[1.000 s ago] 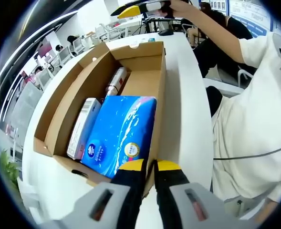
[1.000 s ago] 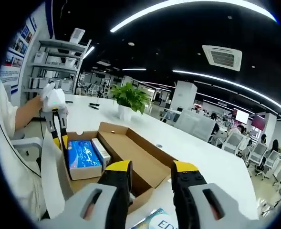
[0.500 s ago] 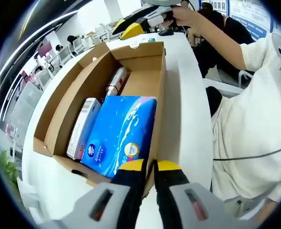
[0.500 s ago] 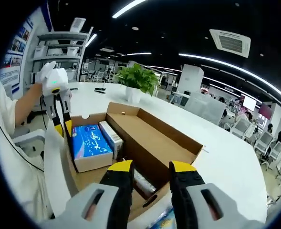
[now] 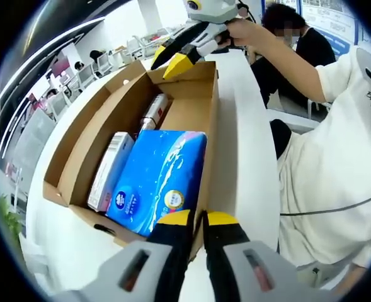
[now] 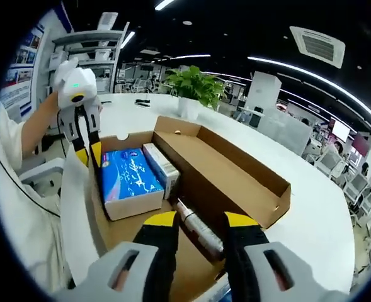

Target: Operate the shoe box by opening the lid, removing the specified soft item, and placing it in the target area until the item is outside and the box remains undamaged.

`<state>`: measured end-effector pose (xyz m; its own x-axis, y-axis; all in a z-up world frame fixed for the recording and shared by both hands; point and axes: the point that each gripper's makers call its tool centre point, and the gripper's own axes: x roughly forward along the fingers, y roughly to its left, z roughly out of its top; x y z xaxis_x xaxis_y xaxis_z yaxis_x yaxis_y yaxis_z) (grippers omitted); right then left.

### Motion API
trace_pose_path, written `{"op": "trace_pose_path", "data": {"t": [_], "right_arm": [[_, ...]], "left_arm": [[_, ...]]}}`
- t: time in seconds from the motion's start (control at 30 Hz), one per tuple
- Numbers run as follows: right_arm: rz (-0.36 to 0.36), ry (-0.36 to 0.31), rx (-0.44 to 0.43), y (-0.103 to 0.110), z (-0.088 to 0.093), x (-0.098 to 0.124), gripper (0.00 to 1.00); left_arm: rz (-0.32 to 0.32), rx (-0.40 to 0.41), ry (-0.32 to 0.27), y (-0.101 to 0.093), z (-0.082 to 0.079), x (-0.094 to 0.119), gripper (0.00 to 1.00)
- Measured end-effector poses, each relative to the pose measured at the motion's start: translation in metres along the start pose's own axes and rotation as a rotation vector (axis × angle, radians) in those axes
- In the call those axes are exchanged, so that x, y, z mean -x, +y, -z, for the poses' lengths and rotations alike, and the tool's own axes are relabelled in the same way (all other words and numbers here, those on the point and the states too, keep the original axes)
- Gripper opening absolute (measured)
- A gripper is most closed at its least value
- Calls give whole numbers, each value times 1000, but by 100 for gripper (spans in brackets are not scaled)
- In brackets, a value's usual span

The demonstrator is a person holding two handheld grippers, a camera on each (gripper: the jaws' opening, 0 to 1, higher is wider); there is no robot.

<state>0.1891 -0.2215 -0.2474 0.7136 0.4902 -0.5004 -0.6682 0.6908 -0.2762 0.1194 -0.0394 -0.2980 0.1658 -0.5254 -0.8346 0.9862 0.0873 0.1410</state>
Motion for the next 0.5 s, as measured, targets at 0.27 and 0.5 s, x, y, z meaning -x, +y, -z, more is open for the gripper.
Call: {"op": "trace_pose_path", "data": {"t": [0.27,0.5], "right_arm": [[17,89,96,5,9,-13,26],[5,194,217,11,20,-29,24]], "left_arm": [[-4,3,2,0,0,0,7],[-4,3,4,0,-1,0,7]]}}
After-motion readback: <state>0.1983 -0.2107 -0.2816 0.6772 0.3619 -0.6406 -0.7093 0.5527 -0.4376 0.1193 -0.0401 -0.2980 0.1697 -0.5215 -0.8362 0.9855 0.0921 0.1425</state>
